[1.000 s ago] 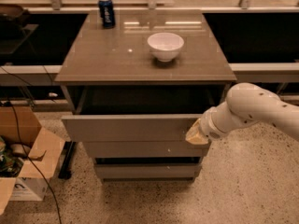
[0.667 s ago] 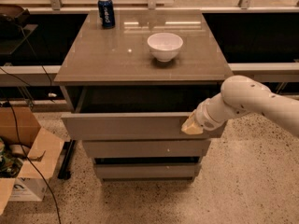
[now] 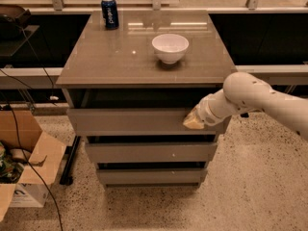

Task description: Close top drawer

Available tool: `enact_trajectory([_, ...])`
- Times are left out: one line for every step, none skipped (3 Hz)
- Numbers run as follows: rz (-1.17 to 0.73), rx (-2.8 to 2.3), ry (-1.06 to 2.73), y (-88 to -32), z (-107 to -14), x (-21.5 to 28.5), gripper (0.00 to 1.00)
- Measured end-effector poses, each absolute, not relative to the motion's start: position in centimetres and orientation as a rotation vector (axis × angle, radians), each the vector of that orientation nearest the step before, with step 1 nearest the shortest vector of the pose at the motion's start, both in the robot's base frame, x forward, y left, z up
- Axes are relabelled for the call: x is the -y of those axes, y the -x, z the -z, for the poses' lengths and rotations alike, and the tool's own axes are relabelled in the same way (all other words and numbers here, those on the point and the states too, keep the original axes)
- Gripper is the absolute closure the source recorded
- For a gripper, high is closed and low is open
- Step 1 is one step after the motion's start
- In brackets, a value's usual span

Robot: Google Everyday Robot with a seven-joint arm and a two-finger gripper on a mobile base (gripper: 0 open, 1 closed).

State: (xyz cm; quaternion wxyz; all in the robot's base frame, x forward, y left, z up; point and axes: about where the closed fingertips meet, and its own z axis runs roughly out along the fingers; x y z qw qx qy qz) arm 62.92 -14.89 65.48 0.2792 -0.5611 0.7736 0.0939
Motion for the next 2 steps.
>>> enact_trajectory([-0.248, -2.067, 1.496, -63.61, -65.77, 14.83, 0.12])
enact_trajectory([-0.248, -2.067, 1.497, -63.61, -65.76, 14.82, 0.0])
